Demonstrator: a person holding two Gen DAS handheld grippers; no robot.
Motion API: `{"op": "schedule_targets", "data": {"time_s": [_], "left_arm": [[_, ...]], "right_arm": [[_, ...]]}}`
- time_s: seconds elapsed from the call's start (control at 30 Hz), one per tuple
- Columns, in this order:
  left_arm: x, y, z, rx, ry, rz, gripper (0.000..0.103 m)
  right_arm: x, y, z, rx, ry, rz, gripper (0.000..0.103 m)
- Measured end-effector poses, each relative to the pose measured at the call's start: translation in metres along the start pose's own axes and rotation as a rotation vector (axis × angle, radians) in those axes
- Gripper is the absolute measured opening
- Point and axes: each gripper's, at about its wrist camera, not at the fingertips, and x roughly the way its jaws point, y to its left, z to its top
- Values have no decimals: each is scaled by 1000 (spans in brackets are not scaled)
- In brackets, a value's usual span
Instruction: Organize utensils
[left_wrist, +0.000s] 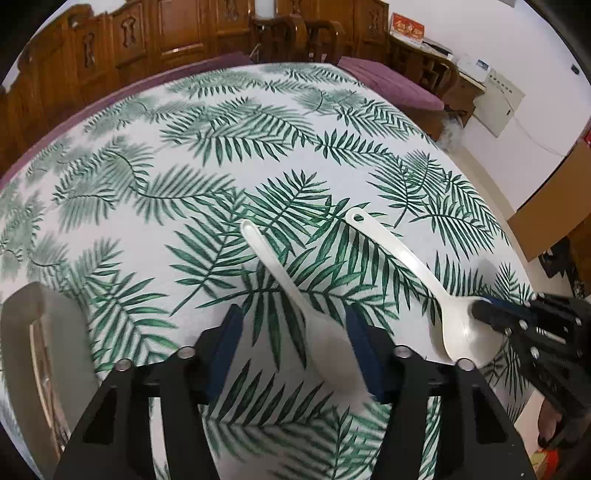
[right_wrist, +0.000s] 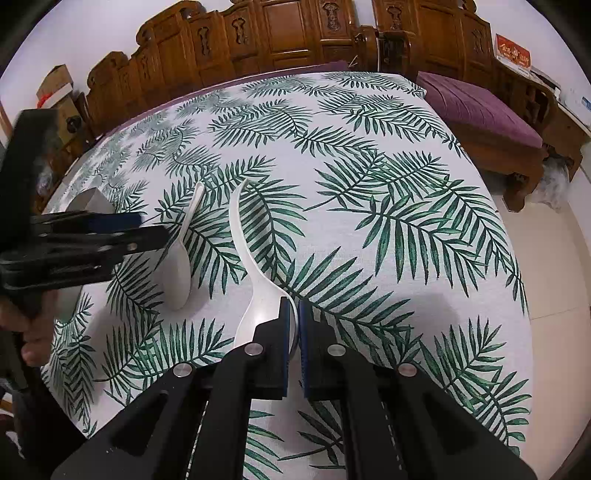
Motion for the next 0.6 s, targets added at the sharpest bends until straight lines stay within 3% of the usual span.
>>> {"op": "schedule_targets", "data": {"time_s": [0.13,0.33,0.4,0.6], "left_arm": [[17,3,6,-42,40,-20,40],[27,11,4,-103,72,-46,18],[27,13,2,-117,77,-65,6],[12,19,-10,-84,73,-43,6]], "right_arm": [[-1,1,-1,7,-3,9,6],[-2,4,-3,13,-5,19,6],[-3,6,-4,12,-5,20,6],[-9,17,-4,4,-12,26,6]]}}
